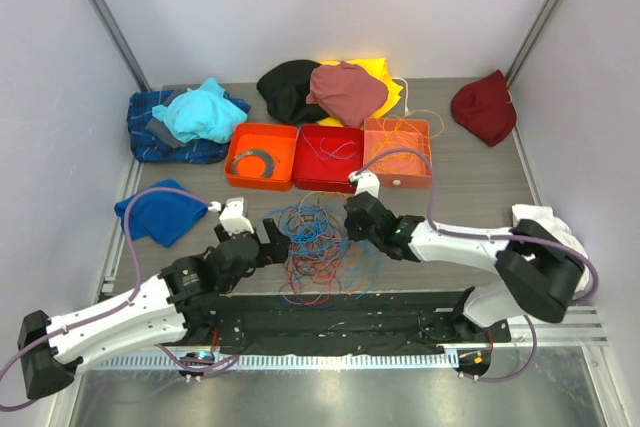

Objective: Untangle the cables

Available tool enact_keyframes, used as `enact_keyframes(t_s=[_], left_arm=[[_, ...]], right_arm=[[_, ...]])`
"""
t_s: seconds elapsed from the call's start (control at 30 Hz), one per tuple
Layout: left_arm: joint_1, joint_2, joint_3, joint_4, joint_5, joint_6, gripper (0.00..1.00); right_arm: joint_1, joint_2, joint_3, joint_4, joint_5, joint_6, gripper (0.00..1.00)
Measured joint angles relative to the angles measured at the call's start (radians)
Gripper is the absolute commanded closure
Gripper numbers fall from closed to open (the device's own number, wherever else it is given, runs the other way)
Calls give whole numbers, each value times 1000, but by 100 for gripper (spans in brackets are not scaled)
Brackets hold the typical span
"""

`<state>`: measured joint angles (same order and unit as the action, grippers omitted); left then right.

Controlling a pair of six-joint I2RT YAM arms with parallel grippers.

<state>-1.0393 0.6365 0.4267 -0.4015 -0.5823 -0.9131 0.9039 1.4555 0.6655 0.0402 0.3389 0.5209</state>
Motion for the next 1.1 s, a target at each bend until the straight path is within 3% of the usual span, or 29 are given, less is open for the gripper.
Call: enact_keyframes(t_s=[0.17,0.47,0.87,1.1], left_arm=[[0,0,0,0,0,1,0],[0,-12,0,8,-4,3,0],[0,-98,0,17,-16,8,0],[0,-126,-13,46,-15,10,0]], right_arm=[[44,-167,64,-120,60,-31,99],[145,-406,501,-294,145,-146,99],[151,-361,863,-439,175,-258,99],[151,-267,1169,-479,168,-315,99]])
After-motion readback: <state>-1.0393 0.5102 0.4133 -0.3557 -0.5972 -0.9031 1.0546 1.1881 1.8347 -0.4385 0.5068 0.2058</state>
